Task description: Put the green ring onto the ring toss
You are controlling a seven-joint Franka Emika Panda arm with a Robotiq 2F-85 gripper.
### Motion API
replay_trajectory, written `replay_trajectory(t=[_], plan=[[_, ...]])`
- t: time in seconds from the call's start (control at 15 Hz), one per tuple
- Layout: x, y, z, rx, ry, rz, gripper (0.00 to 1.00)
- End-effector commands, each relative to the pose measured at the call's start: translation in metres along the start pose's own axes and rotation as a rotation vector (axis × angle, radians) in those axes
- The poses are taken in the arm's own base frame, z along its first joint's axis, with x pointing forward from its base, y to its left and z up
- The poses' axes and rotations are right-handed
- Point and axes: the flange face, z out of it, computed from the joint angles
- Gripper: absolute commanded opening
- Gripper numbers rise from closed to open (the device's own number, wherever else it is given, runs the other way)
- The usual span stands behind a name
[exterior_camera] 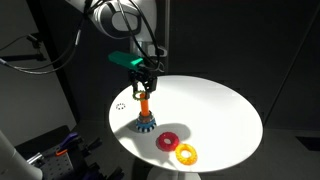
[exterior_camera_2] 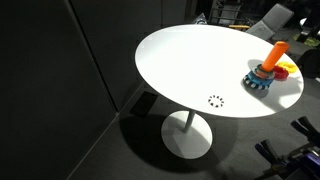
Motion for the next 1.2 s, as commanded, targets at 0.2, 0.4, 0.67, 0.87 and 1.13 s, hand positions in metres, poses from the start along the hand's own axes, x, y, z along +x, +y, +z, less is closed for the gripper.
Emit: replay_trajectory(t=[0.2,0.4,0.67,0.87,1.13], plan=[[0.017,-0.019,-0.007,0.000,0.006,0.012,0.49],[0.024,-0.022,-0.004,-0.008,0.010,0.020,0.49],[0.033,-0.021,0.001,-0.017,0.020,0.038,0.49],[0.039,-0.021,0.004,-0.018,0.030,0.044,0.49],[0.043,-0.023,0.009,-0.026,0.033,0.040,0.49]])
